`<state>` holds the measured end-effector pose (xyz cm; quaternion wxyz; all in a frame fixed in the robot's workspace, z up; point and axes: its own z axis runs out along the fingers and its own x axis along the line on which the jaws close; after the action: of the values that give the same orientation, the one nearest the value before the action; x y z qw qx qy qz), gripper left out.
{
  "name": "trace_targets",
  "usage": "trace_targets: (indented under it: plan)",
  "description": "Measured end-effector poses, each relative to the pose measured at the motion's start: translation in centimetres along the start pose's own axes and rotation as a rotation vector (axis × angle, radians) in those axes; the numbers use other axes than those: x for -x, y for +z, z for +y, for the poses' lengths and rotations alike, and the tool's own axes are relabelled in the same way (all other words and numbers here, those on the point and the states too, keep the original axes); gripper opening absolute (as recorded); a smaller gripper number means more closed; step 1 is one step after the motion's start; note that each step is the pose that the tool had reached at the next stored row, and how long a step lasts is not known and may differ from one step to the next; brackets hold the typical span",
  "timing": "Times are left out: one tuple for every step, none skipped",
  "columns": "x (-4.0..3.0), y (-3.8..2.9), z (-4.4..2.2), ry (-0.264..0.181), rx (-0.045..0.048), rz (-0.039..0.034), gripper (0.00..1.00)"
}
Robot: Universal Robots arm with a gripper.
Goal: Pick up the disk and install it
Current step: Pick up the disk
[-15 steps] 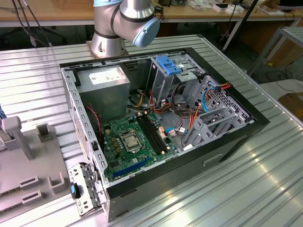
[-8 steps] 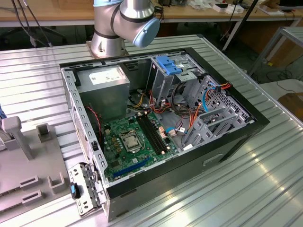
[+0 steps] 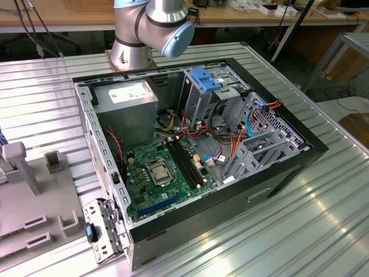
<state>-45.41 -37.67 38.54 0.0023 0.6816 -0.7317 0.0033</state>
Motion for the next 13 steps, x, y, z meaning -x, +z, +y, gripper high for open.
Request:
trace_targets:
  plan:
    - [0.0, 0.0, 0.0, 0.0, -0.0001, 0.0, 0.11]
    - [0.0, 0.0, 0.0, 0.0, -0.0002, -0.0001, 0.11]
    - [-0.02, 0.01, 0.01, 0.0, -0.0002, -0.0001, 0.11]
    - [-0.02, 0.01, 0.01, -0.001, -0.0003, -0.0001, 0.11]
    - [-0.03, 0.05, 0.0, -0.003, -0.0003, 0.0, 0.17]
    - [-0.03, 0.11, 0.0, -0.006, -0.0004, 0.0, 0.24]
    - [-0.03, 0.19, 0.0, -0.01, -0.0005, 0.0, 0.24]
    - [-0.03, 0.34, 0.0, -0.022, -0.0006, 0.0001, 0.3]
    - [-0.03, 0.52, 0.0, -0.042, -0.0007, 0.0001, 0.3]
    - [-0.03, 0.68, 0.0, -0.062, -0.0009, 0.0001, 0.3]
    - [-0.03, 0.76, 0.0, -0.074, -0.0009, 0.0001, 0.3]
    - [-0.03, 1.01, 0.01, -0.088, -0.0014, 0.0003, 0.31]
    - [-0.04, 1.12, 0.03, -0.089, -0.0023, 0.0003, 0.37]
